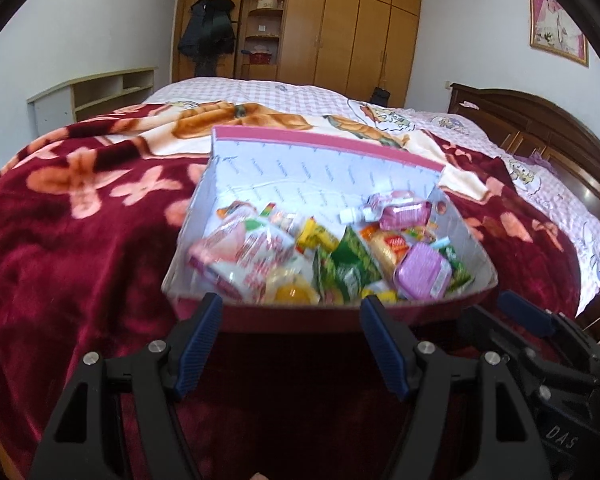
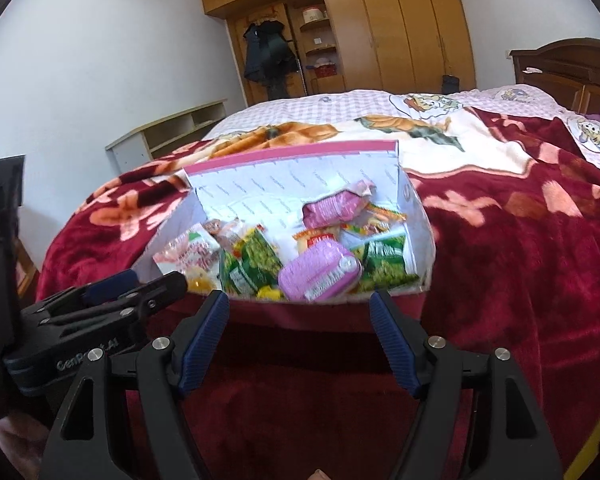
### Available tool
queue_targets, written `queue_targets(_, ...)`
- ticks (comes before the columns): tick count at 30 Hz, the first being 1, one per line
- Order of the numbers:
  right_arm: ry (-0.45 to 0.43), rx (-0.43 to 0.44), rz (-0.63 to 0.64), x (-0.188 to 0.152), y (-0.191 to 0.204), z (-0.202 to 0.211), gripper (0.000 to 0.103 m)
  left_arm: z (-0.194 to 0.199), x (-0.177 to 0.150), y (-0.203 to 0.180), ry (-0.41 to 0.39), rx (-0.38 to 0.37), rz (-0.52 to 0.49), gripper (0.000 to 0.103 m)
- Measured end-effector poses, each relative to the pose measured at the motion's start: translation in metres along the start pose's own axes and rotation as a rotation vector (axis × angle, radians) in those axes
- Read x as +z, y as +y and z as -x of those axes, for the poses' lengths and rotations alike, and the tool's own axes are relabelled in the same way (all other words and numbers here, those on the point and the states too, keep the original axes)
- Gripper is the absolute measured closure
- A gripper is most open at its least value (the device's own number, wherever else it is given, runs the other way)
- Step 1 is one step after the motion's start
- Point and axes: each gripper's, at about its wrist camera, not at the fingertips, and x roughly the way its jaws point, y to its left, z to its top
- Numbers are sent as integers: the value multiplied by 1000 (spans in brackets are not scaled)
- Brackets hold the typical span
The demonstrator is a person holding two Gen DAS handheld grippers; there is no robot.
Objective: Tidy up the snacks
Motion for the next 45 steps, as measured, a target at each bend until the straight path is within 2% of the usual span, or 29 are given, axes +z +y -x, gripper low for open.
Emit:
queue_targets(5, 23, -16, -20, -16, -2, -1, 28, -4, -17, 3, 44, -5, 42, 28)
queue_targets(13, 51, -36, -50, -27, -8, -8, 28, -22, -30, -2, 101, 7, 31, 28)
queue_targets(21, 60, -45, -60, -33, -10, -13, 28, -22, -31, -8, 75, 25, -6, 28)
queue_targets(45, 84, -57, -94, -39, -17, -14, 28, -24, -33, -11, 77, 25, 3, 28)
